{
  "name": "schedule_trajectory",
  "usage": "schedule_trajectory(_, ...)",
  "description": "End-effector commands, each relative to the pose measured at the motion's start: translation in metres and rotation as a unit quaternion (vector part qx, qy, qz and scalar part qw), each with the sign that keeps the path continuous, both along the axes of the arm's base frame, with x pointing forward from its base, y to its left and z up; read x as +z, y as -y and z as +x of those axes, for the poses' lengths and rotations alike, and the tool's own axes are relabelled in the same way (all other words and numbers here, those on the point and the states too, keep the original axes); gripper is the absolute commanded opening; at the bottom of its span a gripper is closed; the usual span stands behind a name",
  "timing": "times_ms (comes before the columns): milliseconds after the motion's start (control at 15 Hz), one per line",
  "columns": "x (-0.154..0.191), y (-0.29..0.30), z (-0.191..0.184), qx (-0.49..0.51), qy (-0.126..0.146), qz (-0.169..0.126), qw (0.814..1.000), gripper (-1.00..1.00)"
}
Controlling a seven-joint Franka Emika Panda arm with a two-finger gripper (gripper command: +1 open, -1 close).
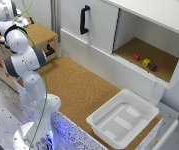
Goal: Turn off the blue led light
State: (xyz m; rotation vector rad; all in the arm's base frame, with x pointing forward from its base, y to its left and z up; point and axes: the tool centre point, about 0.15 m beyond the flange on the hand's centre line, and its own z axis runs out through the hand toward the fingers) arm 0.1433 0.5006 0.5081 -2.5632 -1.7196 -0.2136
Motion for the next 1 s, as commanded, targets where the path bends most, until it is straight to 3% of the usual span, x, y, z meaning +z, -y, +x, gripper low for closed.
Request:
schedule_trajectory(0,-0.003,-0.059,-0.009,-0.006,0.019,-0.036,0.999,1.0)
schedule_trajectory(133,-0.013,-0.061,-0.006,0.016,0.016,-0.041,0.999,1.0)
schedule_trajectory(200,-0.014,-0.06,-0.001,0.018,0.019,-0.042,0.999,-1.0)
schedule_trajectory(933,-0.024,-0.049,0.013,0.008,0.023,-0.042,0.999,-1.0)
